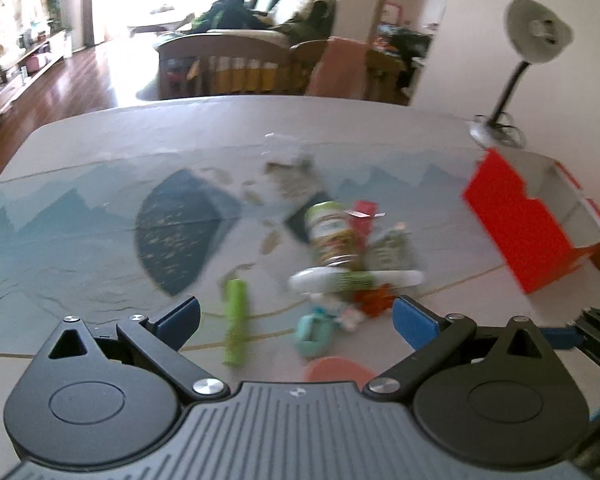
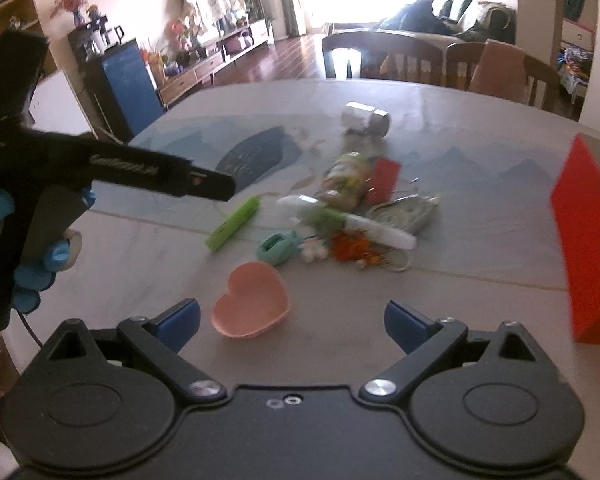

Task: Organize rigid objects
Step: 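Withdraw both grippers from the box back toward the items, then grasp the green glue stick with the left gripper while the right grasps the pink heart dish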

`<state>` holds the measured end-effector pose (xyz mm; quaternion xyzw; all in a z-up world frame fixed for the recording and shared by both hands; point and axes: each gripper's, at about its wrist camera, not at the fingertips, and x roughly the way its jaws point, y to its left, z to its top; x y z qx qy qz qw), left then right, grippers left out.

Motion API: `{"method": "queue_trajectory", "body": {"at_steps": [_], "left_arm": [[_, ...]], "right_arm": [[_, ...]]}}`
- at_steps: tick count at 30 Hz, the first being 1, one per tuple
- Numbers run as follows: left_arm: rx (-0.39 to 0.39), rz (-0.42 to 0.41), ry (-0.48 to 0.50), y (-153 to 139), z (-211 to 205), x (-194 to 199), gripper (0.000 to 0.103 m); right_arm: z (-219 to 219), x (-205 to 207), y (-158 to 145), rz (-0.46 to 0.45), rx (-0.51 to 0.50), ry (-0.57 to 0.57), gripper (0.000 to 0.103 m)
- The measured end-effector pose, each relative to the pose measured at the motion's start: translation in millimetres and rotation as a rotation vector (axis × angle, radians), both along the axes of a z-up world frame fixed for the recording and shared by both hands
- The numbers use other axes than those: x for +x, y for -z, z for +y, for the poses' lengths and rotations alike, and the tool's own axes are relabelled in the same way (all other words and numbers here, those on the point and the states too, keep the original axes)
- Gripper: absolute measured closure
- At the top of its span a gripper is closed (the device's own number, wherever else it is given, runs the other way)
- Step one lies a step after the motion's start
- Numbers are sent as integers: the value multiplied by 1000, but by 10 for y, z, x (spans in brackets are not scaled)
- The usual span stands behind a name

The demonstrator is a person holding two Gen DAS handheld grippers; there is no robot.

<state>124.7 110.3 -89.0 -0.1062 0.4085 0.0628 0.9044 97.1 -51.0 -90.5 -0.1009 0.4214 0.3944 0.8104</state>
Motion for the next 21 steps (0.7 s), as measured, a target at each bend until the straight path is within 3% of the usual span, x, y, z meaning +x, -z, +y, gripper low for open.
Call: {"method": "queue_trajectory", "body": {"at_steps": [12, 21], "left_arm": [[36, 67, -52, 609, 336, 140, 0], [51, 75, -22, 801, 335, 226, 0]], "right_arm": [[599, -14, 412, 22, -101, 7, 11], [741, -6, 552, 49, -131, 49, 20]]}}
